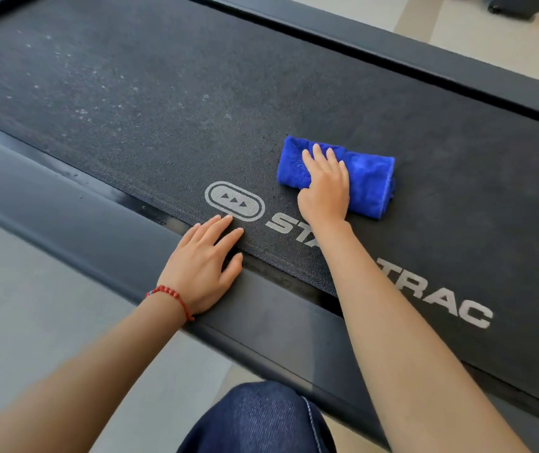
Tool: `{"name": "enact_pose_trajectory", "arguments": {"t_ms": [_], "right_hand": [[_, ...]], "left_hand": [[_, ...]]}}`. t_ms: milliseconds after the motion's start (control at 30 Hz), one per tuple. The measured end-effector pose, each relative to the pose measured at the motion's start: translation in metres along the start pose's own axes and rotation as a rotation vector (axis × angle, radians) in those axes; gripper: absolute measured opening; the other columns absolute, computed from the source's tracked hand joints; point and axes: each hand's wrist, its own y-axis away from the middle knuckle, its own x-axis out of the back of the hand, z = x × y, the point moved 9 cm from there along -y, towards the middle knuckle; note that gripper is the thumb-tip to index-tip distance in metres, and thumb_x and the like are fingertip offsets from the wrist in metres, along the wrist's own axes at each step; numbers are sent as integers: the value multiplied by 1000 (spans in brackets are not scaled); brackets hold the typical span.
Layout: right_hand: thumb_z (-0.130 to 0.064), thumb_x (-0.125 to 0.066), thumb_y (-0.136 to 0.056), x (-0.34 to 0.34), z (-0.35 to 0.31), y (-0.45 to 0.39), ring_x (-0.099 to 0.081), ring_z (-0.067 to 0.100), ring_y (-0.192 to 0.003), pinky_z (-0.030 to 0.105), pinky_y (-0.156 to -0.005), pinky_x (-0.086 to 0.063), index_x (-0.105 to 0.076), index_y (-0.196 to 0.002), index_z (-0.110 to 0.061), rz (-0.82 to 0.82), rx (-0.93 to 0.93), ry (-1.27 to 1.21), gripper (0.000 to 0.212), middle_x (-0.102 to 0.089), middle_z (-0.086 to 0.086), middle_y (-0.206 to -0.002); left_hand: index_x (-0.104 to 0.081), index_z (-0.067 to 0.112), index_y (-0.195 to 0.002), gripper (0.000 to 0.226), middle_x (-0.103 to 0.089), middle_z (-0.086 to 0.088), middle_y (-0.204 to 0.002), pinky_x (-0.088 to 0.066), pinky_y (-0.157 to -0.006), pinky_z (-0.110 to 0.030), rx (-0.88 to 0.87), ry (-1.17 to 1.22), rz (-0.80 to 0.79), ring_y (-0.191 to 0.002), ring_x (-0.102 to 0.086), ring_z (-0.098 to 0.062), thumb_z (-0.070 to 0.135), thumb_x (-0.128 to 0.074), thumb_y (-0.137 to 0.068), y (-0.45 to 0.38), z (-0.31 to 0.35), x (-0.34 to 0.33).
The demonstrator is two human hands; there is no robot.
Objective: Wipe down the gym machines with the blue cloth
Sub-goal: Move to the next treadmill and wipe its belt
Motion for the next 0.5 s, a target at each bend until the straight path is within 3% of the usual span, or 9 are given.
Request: {"name": "enact_pose_trajectory", "arguments": {"t_ms": [233,500], "right_hand": [[3,-51,-79,1,-32,59,-13,22,-142,35,-115,-4,-32,-143,-16,-47,62,-44,69,-23,1,-153],[9,-47,-75,1,-44,82,-12,20,-143,32,-115,-1,-33,-142,-17,-50,38,-76,74,-23,-1,-153]], "left_hand": [[-65,5,-113,53,-60,-18,-120,-33,-98,-57,19,-24,-13,-115,-54,-37,39,-33,-88,1,0,-1],[-58,4,-123,61,-54,-17,-130,-29,-104,-48,56,144,28,-126,-44,-34,41,-24,-89,1,-11,8]]}}
